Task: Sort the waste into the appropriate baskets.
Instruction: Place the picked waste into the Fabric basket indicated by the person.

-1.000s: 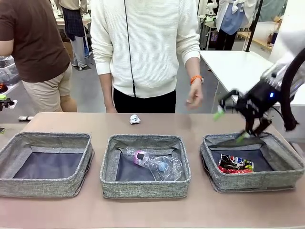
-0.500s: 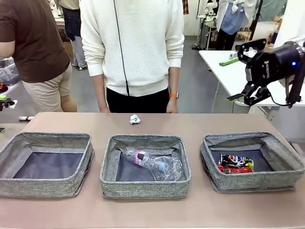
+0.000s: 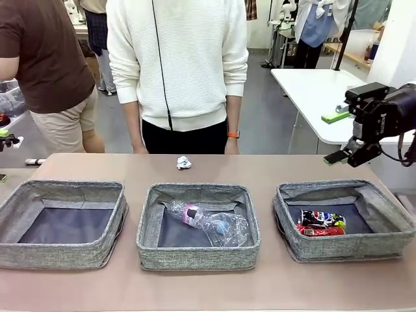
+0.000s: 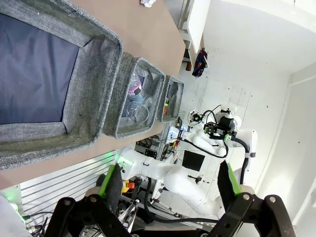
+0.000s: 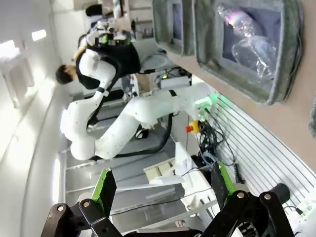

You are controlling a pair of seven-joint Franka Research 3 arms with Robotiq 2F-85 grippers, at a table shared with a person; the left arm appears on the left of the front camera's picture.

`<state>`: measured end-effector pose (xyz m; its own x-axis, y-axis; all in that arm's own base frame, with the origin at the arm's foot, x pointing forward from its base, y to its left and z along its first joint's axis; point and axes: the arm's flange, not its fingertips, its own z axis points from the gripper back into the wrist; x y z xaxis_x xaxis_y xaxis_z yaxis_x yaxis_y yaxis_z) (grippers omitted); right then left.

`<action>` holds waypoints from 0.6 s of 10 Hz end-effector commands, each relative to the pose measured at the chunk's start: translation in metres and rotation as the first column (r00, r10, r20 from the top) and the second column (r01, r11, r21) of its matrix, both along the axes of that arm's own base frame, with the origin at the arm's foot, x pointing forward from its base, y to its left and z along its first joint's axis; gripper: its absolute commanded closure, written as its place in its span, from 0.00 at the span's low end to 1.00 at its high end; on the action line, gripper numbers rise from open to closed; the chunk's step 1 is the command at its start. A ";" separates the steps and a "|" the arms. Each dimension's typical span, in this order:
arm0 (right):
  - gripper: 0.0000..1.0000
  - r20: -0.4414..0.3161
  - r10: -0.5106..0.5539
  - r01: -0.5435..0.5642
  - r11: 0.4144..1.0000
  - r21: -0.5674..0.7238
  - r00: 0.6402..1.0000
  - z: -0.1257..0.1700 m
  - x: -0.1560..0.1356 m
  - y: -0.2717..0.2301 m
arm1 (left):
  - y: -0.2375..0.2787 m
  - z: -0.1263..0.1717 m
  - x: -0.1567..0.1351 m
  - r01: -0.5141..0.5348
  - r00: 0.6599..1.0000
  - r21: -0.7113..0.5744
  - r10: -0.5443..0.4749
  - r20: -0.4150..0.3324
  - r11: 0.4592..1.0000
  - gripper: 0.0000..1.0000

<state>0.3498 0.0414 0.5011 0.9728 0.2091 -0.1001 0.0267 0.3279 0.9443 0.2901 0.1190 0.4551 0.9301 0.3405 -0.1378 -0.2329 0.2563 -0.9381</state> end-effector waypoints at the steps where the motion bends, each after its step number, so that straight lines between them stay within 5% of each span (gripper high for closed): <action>1: 0.00 -0.054 -0.004 0.004 1.000 -0.004 0.999 0.006 0.005 0.008 | -0.004 0.003 -0.001 -0.005 1.000 -0.022 0.005 0.002 1.000 0.00; 6: 0.00 -0.054 -0.004 0.004 1.000 -0.004 0.999 0.006 0.005 0.008 | -0.004 0.003 -0.001 -0.005 1.000 -0.022 0.005 0.002 1.000 0.00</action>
<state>0.3517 0.0483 0.4997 0.9676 0.2119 -0.1372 0.0580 0.3422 0.9378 0.2901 0.1190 0.4551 0.9301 0.3405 -0.1378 -0.2328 0.2563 -0.9381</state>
